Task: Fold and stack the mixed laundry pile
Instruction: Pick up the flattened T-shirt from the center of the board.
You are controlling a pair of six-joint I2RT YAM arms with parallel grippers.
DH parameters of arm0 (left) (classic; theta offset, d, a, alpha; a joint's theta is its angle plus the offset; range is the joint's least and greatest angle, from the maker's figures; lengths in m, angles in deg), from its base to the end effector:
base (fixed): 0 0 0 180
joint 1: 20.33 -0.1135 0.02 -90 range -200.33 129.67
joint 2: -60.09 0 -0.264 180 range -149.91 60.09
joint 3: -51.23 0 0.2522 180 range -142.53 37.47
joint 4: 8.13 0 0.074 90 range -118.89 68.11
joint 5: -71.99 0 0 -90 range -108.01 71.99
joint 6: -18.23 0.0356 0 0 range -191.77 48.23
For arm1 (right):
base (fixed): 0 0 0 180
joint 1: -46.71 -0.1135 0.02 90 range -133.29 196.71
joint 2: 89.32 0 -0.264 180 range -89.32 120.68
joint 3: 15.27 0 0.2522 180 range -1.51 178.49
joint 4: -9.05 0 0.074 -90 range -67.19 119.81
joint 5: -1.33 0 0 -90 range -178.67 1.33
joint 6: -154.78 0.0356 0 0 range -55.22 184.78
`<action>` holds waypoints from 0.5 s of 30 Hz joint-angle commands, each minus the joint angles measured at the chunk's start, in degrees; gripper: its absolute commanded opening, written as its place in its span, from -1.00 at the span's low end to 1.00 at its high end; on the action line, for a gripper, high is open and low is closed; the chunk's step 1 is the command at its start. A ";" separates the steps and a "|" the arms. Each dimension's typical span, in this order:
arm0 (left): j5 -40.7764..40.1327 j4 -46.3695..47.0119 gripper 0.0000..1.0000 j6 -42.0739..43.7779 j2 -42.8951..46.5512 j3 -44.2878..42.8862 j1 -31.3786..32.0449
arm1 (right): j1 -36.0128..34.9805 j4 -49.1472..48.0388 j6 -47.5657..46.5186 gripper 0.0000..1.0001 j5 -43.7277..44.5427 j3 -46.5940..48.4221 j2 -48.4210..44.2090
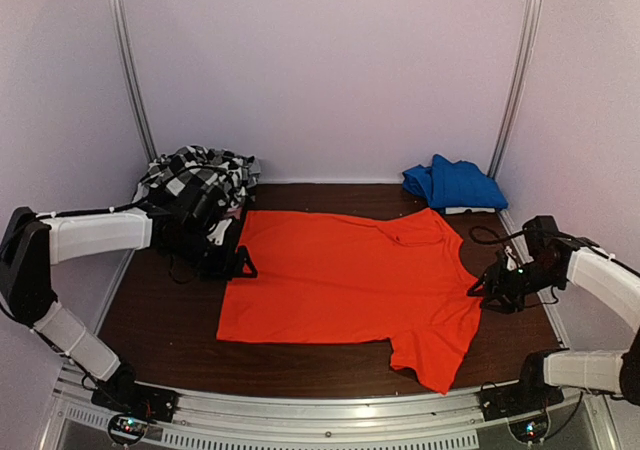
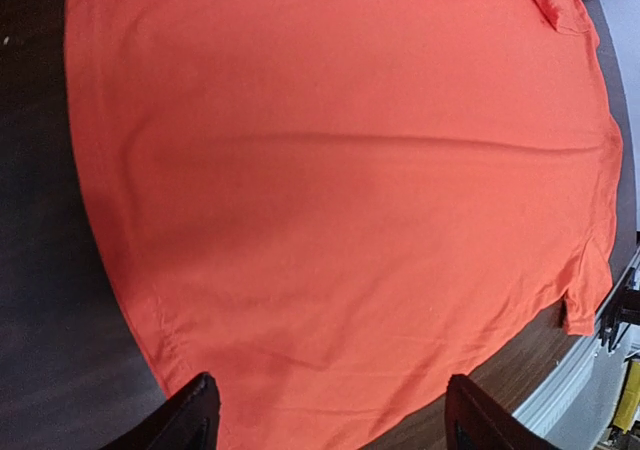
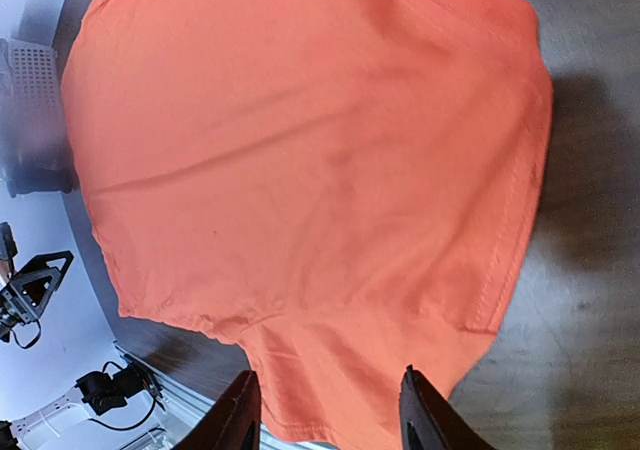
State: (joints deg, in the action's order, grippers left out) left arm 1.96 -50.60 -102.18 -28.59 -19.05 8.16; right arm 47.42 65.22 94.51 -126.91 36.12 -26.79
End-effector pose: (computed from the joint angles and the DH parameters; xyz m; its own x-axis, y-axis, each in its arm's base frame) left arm 0.2627 -0.1564 0.2040 -0.9630 -0.0186 -0.2688 0.1240 0.8549 -0.5037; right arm 0.1853 0.0197 0.2049 -0.9147 0.4009 -0.0518 0.2586 0.6789 0.6872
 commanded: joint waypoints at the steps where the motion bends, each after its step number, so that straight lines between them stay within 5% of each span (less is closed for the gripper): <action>1: 0.09 -0.56 0.58 -4.98 5.37 6.43 -0.20 | -0.26 9.71 3.22 -0.06 2.52 -2.51 -8.40; 7: -0.89 -0.55 0.58 -7.68 7.74 8.94 -0.10 | -1.59 15.11 6.06 -0.12 -1.30 -10.26 -14.28; 15: -2.52 -1.05 0.59 -9.67 6.62 9.46 -0.10 | -14.76 7.50 17.02 -0.14 -2.10 -16.14 -14.98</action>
State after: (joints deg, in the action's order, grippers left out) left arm 0.99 -52.08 -109.99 -22.19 -10.41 8.16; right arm 37.78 77.22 104.52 -128.64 21.52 -41.88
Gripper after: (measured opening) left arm 0.794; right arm 0.425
